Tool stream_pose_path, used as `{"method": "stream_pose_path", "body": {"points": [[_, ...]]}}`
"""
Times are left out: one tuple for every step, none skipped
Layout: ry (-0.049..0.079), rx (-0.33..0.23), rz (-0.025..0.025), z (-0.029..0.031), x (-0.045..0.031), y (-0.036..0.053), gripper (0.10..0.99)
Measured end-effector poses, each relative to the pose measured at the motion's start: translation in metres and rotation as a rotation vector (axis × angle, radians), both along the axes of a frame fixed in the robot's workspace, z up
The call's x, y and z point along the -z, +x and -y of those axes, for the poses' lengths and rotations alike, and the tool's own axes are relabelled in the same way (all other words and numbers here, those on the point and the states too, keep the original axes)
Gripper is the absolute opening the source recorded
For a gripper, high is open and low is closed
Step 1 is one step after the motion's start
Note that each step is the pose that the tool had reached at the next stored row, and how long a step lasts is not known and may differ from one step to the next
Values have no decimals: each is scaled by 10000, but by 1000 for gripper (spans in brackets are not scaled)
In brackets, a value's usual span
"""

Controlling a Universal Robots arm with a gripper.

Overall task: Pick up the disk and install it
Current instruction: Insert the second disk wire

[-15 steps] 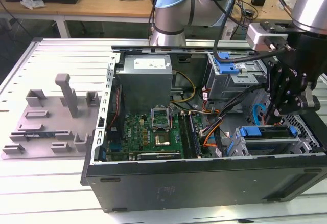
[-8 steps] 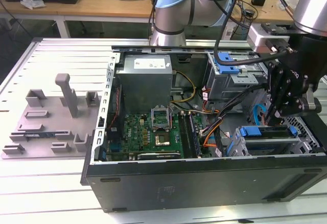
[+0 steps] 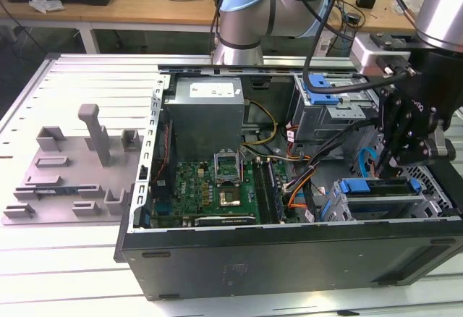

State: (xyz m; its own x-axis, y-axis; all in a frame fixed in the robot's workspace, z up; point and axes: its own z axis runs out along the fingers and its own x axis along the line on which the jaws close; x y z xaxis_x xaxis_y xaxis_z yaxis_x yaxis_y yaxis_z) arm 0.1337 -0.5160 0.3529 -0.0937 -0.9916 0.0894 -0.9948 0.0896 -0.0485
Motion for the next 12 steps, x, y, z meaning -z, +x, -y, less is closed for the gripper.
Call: {"method": "stream_pose_path", "body": {"points": [[0, -1, -1, 4, 1, 0, 161], [-1, -2, -3, 5, 1, 0, 161], [-2, -4, -4, 5, 1, 0, 161], [-2, -6, -5, 5, 2, 0, 161], [-1, -8, -6, 5, 2, 0, 161], [0, -14, -8, 5, 3, 3, 161], [0, -18, -10, 5, 4, 5, 161], [0, -22, -11, 5, 4, 6, 161], [-1, -28, -11, 5, 4, 7, 161], [-2, -36, -11, 5, 4, 7, 161], [-2, -44, -11, 5, 5, 8, 161], [-3, -55, -11, 5, 6, 8, 161]]}}
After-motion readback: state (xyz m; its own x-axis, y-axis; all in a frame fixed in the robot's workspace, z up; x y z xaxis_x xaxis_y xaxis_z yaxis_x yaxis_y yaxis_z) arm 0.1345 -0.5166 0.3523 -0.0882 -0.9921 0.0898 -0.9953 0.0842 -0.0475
